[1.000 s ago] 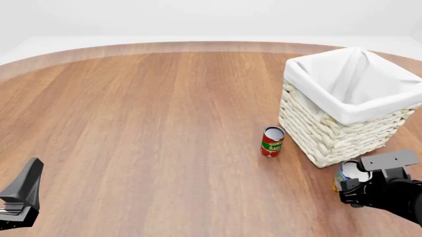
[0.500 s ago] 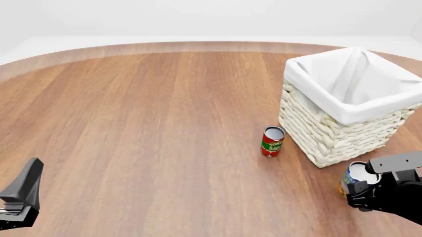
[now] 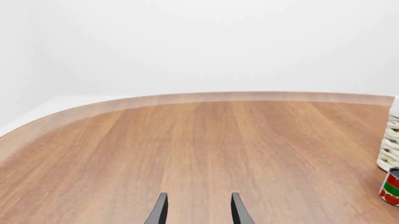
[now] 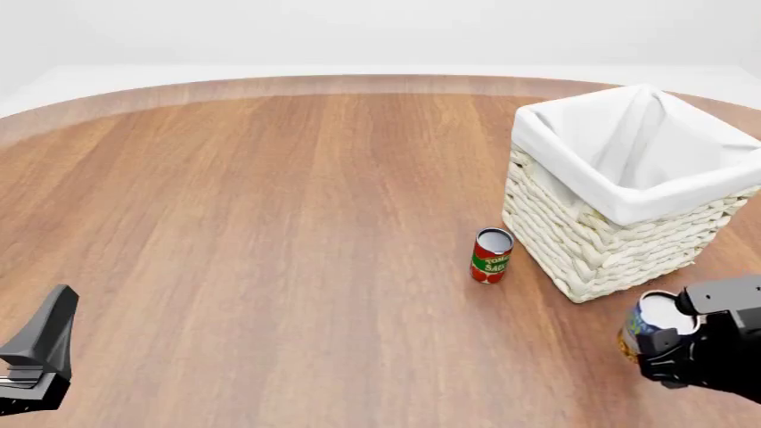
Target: Pick up the alphabet soup and the cream cheese box, and put them in the basket.
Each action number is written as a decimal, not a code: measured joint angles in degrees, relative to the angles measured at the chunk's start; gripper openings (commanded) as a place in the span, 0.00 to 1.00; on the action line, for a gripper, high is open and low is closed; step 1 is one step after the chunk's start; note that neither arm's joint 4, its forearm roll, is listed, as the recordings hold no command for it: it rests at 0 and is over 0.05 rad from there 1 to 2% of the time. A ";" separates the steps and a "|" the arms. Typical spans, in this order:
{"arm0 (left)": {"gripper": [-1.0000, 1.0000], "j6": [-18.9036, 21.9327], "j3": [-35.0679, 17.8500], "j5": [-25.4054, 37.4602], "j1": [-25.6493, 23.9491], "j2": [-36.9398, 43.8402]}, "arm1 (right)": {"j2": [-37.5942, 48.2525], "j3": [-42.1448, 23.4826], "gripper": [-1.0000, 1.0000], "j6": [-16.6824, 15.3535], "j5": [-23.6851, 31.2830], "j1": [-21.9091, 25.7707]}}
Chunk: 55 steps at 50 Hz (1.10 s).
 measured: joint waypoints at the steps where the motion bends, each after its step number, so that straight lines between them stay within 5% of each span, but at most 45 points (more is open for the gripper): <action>1: 1.00 0.00 0.00 0.00 0.00 0.00 | -0.46 -0.16 0.00 0.13 0.57 0.11; 23: 1.00 0.00 0.00 0.00 0.00 0.00 | -7.22 -4.03 0.00 2.44 9.36 1.54; 55: 1.00 0.00 0.00 0.00 0.00 0.00 | -9.61 -11.88 0.00 1.51 15.56 1.73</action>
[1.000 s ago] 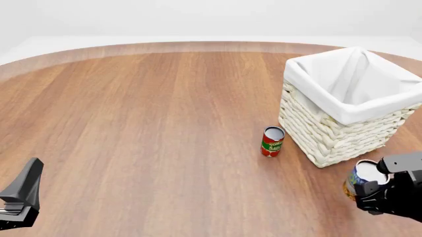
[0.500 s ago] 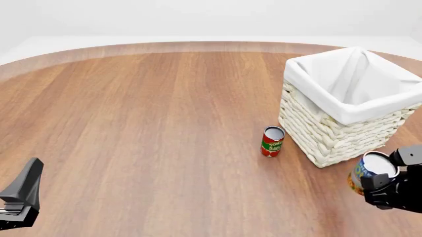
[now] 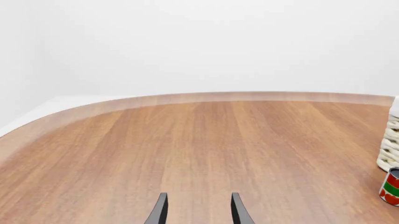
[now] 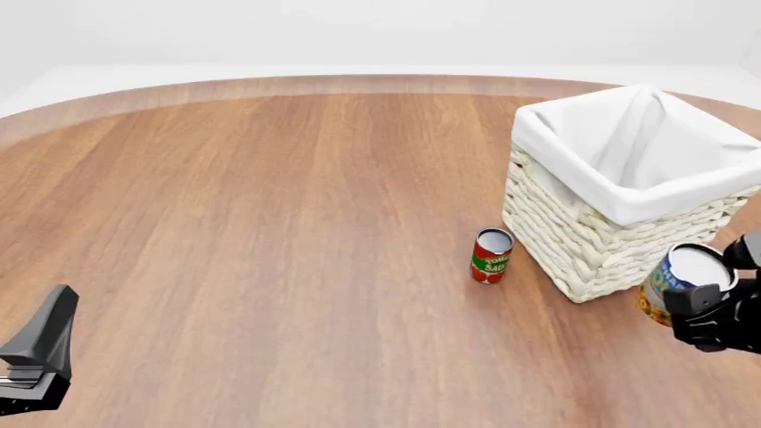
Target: Pick up the alphabet soup and the cream cheese box, and put them in the basket.
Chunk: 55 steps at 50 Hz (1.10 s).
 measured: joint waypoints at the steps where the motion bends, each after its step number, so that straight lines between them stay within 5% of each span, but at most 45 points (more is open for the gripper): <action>1: 1.00 0.00 0.00 0.00 0.00 0.00 | -0.11 -0.24 0.00 0.00 0.20 0.04; 55: 1.00 0.00 0.00 0.00 0.00 0.00 | 1.31 -13.02 0.00 1.81 7.99 1.60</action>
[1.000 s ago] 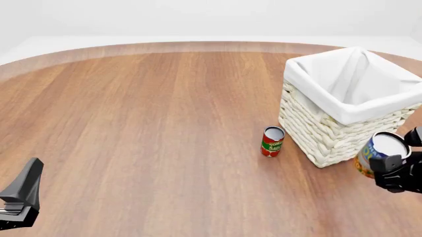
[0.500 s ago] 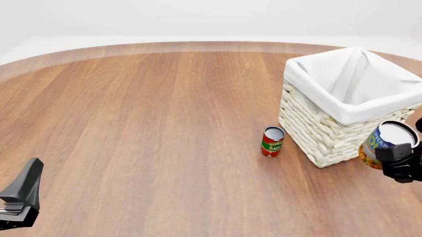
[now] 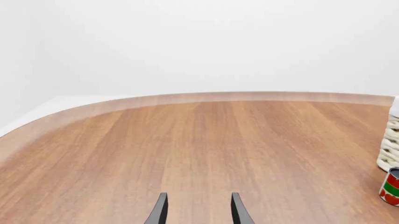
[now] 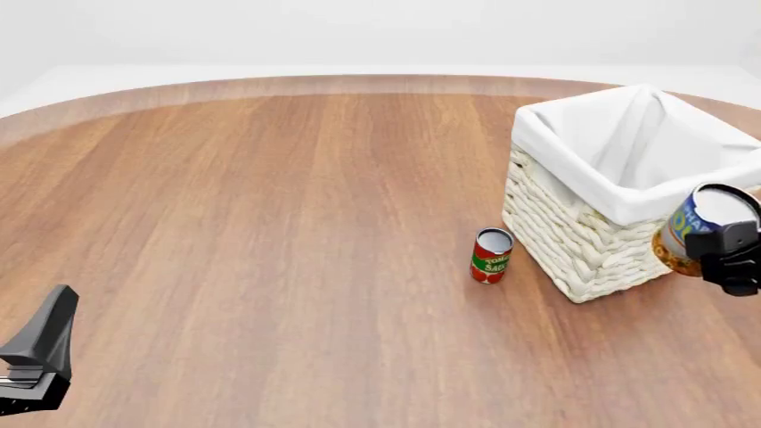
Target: Pick up the alphabet soup and the cream cheese box, and put them in the basket.
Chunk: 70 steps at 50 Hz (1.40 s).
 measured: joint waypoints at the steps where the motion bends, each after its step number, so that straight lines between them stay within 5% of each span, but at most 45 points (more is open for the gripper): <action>1: 1.00 0.00 0.00 0.00 0.00 0.00 | 0.11 -0.36 0.00 0.02 0.16 0.05; 36: 1.00 0.00 0.00 0.00 0.00 0.00 | 2.56 -9.58 0.00 -0.31 2.30 1.64; 70: 1.00 0.00 0.00 0.00 0.00 0.00 | 13.04 -17.84 0.00 -1.51 -3.55 0.87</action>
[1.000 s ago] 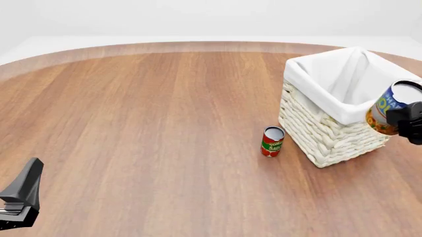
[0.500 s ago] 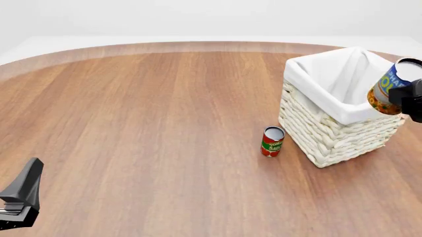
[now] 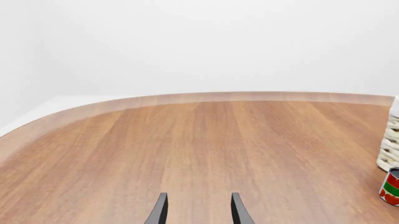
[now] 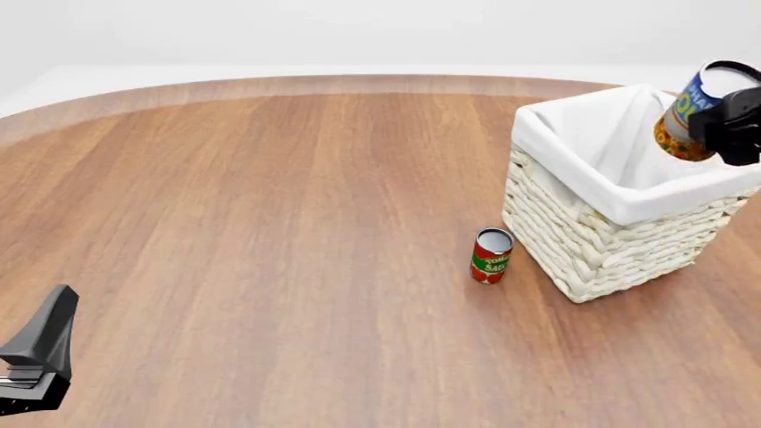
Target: Pick up the alphabet soup and the cream cheese box, and put them in the basket.
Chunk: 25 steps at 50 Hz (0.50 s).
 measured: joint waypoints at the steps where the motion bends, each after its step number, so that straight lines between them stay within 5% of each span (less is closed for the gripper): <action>1: 1.00 0.00 0.00 0.00 0.00 0.00 | 0.45 -0.11 0.00 -0.11 -0.30 -0.05; 25: 1.00 0.00 0.00 0.00 0.00 0.00 | 10.62 -1.60 0.00 -3.40 -7.14 -1.69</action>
